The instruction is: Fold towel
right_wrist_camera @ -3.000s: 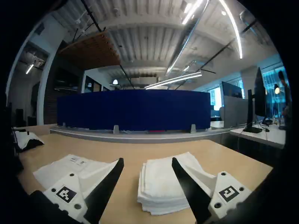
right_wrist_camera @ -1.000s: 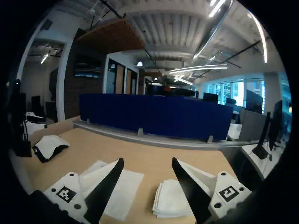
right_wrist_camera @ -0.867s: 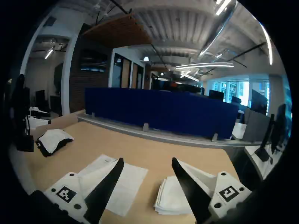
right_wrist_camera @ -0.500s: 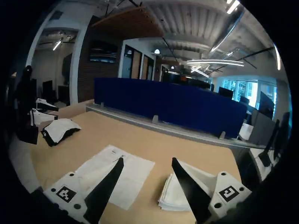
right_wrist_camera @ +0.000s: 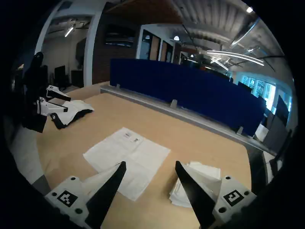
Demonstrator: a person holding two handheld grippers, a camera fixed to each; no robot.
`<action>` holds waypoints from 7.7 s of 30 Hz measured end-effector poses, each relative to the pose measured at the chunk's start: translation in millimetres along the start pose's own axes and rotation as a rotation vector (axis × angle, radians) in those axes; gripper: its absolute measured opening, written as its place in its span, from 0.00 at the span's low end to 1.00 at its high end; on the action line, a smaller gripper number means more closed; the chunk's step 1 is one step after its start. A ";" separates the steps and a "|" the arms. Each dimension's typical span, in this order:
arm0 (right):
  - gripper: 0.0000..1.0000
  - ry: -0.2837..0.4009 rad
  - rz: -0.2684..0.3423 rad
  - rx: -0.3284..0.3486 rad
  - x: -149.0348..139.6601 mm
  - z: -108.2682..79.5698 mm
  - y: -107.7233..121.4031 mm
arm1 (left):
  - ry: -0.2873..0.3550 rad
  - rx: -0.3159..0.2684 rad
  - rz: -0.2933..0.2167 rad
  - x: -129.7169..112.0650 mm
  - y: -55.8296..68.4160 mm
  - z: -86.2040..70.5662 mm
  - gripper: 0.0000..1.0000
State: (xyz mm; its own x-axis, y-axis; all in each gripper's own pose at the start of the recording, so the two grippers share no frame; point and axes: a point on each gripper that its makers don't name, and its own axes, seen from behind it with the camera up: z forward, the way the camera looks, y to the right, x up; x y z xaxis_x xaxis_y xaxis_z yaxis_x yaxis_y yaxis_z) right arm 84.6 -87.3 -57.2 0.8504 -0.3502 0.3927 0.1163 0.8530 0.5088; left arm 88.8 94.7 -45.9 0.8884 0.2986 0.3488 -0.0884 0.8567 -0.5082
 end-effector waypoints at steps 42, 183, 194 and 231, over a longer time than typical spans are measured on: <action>0.97 -0.311 -0.026 0.158 -170.9 78.1 -50.1 | -0.359 -0.273 0.115 -175.6 61.3 79.6 0.90; 0.10 -0.268 0.049 0.167 -92.0 10.4 -52.1 | -0.353 -0.181 0.014 -80.0 71.4 17.2 0.00; 0.10 -0.275 0.038 0.159 -98.8 9.5 -50.5 | -0.350 -0.183 0.030 -77.3 69.9 17.0 0.00; 0.10 -0.279 0.025 0.152 -105.4 8.8 -49.0 | -0.352 -0.175 0.046 -80.0 72.5 12.2 0.00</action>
State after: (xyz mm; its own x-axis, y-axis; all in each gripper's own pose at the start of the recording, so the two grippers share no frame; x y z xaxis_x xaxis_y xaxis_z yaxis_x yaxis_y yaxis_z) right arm -15.3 -95.6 -116.8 0.6758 -0.4406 0.5910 0.0015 0.8025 0.5966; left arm 5.8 138.0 -101.0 0.6740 0.4866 0.5558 -0.0189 0.7635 -0.6455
